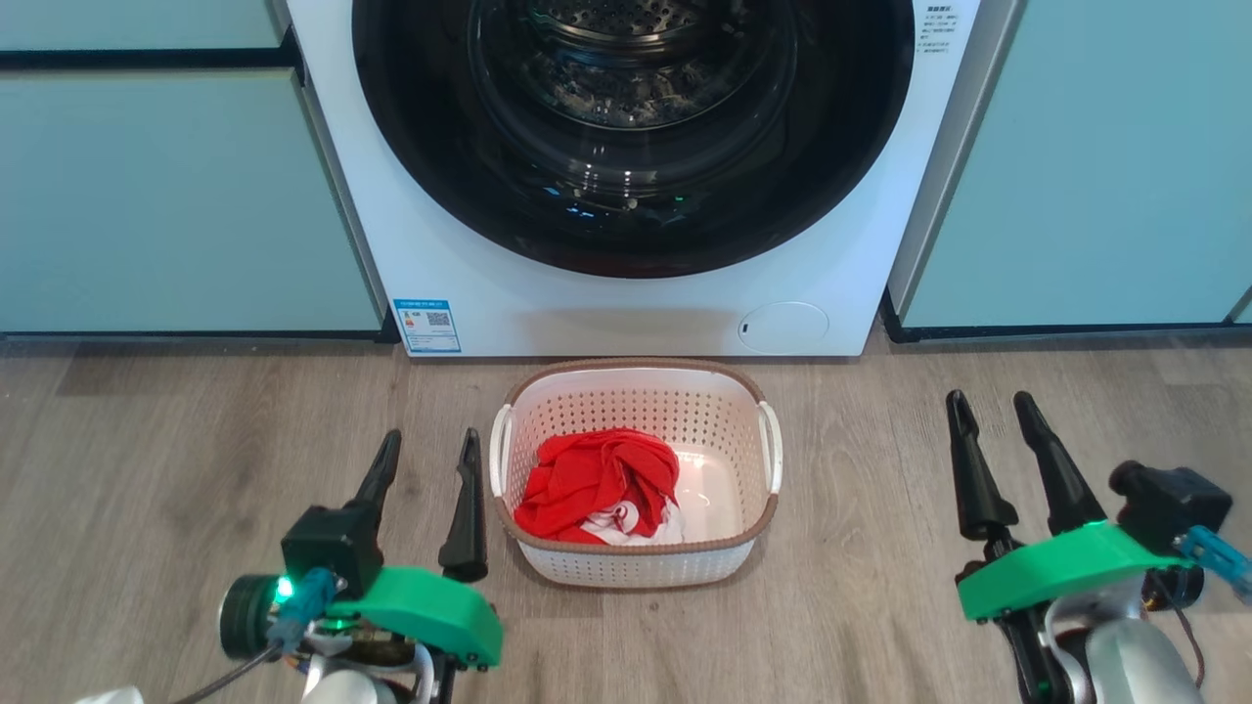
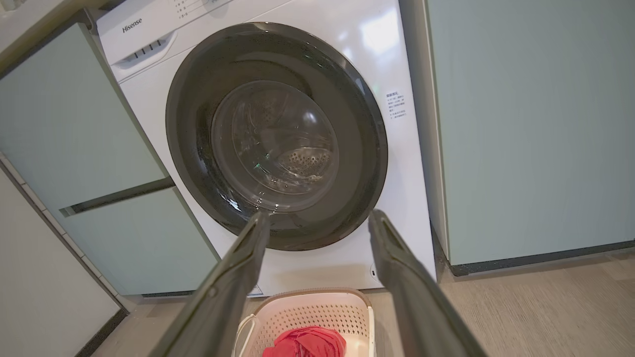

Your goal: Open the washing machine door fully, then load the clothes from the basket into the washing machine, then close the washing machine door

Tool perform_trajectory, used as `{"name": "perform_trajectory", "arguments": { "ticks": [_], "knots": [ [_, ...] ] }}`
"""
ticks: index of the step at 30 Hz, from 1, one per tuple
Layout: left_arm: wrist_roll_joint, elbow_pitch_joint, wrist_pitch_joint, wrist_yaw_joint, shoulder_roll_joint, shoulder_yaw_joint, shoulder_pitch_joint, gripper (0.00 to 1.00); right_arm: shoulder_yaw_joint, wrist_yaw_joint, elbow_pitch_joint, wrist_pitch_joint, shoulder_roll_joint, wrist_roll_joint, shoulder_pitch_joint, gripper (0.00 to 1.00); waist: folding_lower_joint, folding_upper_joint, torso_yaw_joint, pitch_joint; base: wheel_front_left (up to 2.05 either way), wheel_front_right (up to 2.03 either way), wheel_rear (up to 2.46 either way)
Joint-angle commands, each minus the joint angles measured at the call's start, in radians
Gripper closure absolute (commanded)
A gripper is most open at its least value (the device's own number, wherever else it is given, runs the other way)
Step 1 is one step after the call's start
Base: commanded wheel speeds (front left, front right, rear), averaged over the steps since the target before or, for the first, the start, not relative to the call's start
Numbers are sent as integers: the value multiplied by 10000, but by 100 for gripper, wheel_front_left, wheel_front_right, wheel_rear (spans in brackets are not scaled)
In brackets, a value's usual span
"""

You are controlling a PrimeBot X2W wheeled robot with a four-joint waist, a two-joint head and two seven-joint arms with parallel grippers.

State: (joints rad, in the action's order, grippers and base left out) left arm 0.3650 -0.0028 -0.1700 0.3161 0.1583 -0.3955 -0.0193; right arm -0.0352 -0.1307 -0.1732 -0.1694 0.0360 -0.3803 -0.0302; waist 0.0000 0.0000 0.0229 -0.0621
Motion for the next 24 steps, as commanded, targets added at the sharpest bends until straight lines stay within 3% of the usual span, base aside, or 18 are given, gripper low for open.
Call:
{"name": "perform_trajectory", "arguments": {
  "ticks": [1,14,24],
  "knots": [
    [-208,-218,-171,94,90,186,-532,0,187,0,265,-171,117,311,-381,0,0,0,8,-7,0,0,0],
    [-1303,452,-552,-365,-447,687,-355,0,293,0,-111,-555,130,1119,-591,0,0,0,-2,-13,0,0,0],
    [-1647,1413,-845,-1629,-980,1717,-5,0,303,0,-608,-850,140,1575,-605,0,0,0,-50,-57,0,0,0]
  ]
}}
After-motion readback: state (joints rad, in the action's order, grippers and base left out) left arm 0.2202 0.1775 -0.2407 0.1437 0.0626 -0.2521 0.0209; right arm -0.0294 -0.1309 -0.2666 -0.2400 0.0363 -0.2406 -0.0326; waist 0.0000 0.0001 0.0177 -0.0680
